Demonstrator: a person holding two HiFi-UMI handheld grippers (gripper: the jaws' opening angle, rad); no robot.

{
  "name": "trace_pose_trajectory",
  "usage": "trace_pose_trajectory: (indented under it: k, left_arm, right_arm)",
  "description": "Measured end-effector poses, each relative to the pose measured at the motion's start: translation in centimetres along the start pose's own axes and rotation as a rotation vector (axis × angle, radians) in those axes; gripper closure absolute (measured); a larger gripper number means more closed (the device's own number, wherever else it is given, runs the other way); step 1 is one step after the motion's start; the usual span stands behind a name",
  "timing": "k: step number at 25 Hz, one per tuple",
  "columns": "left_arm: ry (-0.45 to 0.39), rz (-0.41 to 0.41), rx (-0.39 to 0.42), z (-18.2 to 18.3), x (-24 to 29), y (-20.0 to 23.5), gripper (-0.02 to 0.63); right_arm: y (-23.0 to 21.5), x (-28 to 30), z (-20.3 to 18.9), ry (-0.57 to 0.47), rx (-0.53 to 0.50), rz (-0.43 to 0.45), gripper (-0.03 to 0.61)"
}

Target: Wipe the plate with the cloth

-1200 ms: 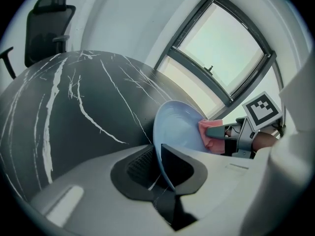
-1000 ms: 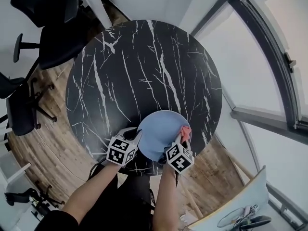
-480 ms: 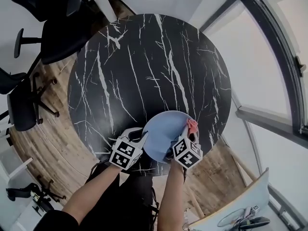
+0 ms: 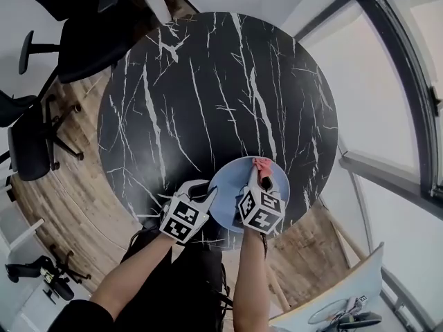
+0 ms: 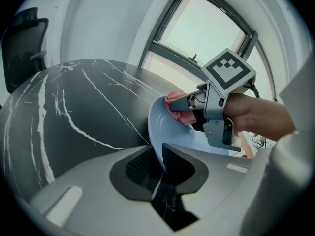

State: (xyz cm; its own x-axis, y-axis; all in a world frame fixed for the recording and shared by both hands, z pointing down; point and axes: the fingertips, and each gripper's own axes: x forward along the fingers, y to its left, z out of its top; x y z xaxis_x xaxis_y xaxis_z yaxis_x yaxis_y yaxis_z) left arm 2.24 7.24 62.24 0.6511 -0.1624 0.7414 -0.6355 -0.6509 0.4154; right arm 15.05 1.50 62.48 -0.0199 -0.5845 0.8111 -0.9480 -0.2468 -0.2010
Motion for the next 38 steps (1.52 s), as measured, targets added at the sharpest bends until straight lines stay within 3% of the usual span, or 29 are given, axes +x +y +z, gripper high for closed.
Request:
trace_pose_trajectory:
  k: [18, 31, 38]
  left_arm:
    - [-0.006, -0.005, -0.031, 0.2, -0.1, 0.4, 0.556]
    - [-0.003, 0.026, -0.042, 0.4, -0.2, 0.8, 0.578]
    - [-0.003, 0.034, -0.038, 0.4, -0.1, 0.9, 0.598]
  right_arm:
    - [8.1, -0.1, -3.6, 0.108, -0.354, 0.280, 0.569]
    - [10.4, -1.6, -6.9, 0.188, -0.435, 0.421, 0.569]
    - [10.1, -2.0, -7.2, 0.195, -0.355, 0.438, 0.569]
